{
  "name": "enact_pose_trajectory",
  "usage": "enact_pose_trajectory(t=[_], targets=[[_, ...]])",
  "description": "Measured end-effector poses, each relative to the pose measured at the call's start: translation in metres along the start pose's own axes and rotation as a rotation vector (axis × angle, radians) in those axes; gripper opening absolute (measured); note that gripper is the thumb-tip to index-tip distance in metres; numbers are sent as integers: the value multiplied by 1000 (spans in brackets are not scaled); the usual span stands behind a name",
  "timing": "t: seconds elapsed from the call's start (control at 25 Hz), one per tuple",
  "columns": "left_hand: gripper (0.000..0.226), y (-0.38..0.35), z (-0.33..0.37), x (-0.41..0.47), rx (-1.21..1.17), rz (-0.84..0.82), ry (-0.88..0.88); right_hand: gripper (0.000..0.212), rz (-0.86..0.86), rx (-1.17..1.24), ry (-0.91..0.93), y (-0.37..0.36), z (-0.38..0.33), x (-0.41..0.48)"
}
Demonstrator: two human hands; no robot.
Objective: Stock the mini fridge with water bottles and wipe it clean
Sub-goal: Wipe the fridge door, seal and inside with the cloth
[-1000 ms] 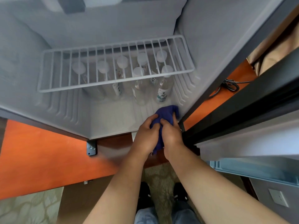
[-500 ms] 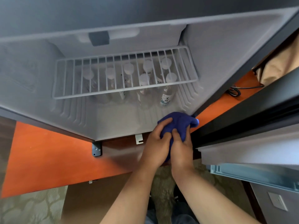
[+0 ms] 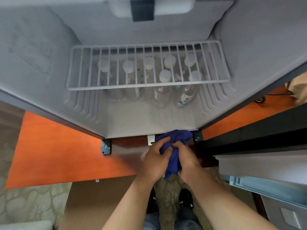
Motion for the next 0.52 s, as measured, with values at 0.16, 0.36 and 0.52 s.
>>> enact_pose_trajectory(t=[0.16,0.36,0.52], targets=[[29,45,-3,-12,-104,132,-25,37,-103,-105,-48,-29,11,-17],[28,70,-4,-17,-190,143,-10,35,-141,-198,-77,-47,21,-30],[27,80,-13,-18,-248,194,50,25,-149,-448,140,-52,-4,-49]])
Point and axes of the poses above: each hand's wrist, its own x-axis towards the middle knuckle, its own y-axis out of the back of the hand, z = x × y, the point moved 8 cm from there along x, towards the middle knuckle, and after that the axes turned 14 degrees about z, right-handed, at the moved point
